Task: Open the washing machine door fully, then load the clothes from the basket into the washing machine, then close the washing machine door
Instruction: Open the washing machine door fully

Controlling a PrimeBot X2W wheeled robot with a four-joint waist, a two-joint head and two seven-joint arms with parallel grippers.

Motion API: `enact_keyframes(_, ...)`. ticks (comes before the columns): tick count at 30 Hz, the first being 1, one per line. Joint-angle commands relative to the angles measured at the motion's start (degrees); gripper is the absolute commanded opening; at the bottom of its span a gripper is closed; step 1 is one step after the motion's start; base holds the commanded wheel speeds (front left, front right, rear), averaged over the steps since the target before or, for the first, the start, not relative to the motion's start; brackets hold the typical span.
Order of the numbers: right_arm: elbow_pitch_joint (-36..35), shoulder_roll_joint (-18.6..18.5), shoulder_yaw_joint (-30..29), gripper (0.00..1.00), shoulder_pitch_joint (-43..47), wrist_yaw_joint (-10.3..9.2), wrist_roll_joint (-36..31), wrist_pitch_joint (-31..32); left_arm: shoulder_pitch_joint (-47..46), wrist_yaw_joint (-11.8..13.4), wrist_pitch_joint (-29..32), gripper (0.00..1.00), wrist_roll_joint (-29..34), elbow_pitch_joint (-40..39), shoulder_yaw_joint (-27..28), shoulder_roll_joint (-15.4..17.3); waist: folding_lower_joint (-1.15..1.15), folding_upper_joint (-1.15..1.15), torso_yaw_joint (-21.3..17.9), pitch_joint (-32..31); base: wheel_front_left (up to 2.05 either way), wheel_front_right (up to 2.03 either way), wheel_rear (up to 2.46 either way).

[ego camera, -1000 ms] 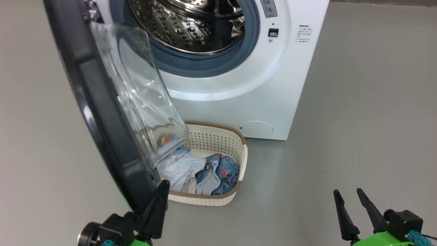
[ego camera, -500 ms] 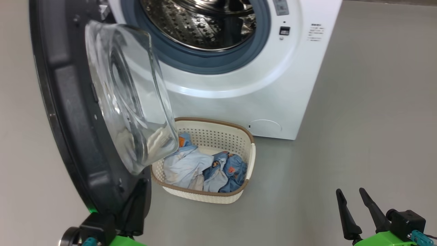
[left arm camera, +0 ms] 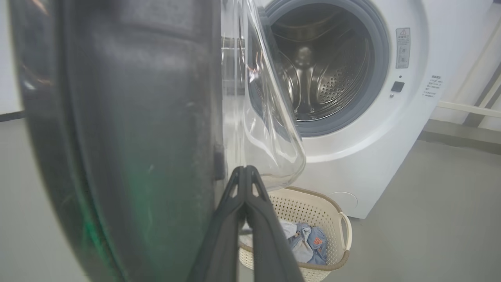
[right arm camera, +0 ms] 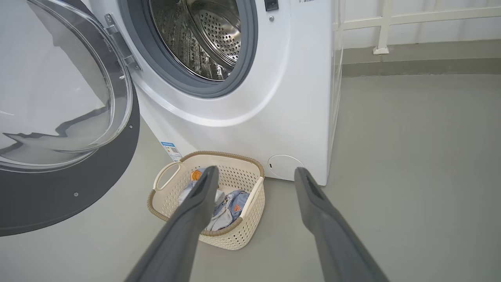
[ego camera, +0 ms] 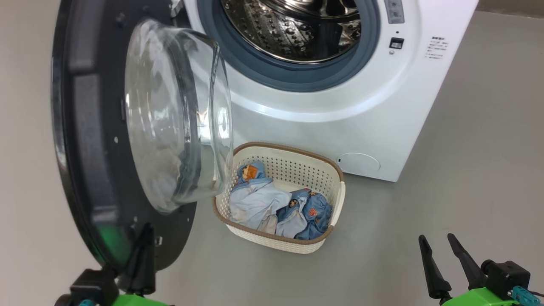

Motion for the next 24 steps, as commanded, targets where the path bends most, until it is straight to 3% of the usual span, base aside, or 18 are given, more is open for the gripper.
enact_keyframes(1, -1.3, -0.8, 1.6, 1.0, -1.2, 0.09, 0.2, -0.7, -1.1, 0.9, -0.7, 0.0, -0.4, -0.6, 3.2, 1.7, 0.0, 0.0, 0.3, 0.0, 0.0, 0.0, 0.0)
enact_keyframes(24, -2.8, -3.0, 2.8, 1.0, -2.2, 0.09, -0.1, 1.4, -12.4, 1.7, -2.4, 0.0, -7.4, 13.4, 16.1, 8.2, 0.0, 0.0, -0.4, 1.6, 0.0, 0.0, 0.0)
